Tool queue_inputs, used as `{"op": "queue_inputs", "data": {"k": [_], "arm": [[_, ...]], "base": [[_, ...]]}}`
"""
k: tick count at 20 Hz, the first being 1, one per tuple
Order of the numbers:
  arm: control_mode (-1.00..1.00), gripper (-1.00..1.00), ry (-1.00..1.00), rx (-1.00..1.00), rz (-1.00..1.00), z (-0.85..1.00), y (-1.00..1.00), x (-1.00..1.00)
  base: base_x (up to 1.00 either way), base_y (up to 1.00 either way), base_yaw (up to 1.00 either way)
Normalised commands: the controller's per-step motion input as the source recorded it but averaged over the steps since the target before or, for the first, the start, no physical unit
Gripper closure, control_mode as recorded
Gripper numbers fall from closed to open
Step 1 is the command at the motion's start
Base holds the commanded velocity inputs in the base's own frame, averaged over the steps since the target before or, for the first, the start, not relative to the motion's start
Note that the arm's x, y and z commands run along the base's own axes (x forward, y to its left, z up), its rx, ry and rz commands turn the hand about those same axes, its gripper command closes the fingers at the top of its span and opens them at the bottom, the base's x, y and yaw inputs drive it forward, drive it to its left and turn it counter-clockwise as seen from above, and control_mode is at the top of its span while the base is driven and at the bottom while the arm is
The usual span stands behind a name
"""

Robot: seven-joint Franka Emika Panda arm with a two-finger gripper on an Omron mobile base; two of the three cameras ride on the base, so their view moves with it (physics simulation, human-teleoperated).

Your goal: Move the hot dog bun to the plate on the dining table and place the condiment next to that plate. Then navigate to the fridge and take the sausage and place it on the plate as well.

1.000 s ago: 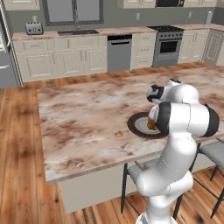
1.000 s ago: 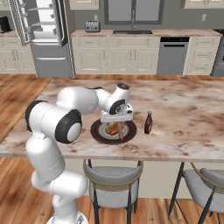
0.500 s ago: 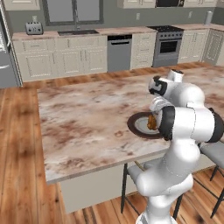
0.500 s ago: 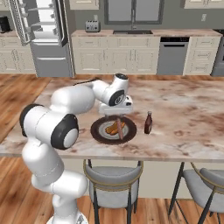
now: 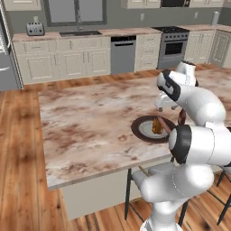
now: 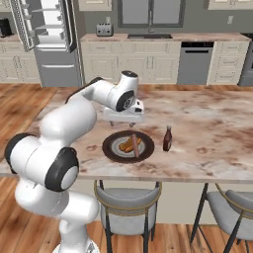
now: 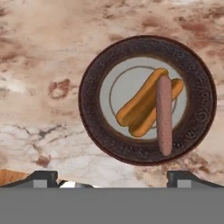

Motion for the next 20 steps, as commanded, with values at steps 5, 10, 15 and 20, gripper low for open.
{"op": "queue_inputs", "data": {"k": [5,10,15,20], "arm": [[-1.0,-1.0,0.0,0.03,-0.17,0.38,0.33,-0.76],[-1.0,-1.0,0.0,0.03,-0.16,0.2,0.22,-0.78],[-1.0,-1.0,-0.05,0.02,-0.13,0.1,0.21,-0.81],[-1.0,-1.0,-0.11,0.0,-0.12,0.18,0.27,-0.81]], "base": [[0.0,0.0,0.0],[0.0,0.0,0.0],[0.0,0.0,0.0],[0.0,0.0,0.0]]}}
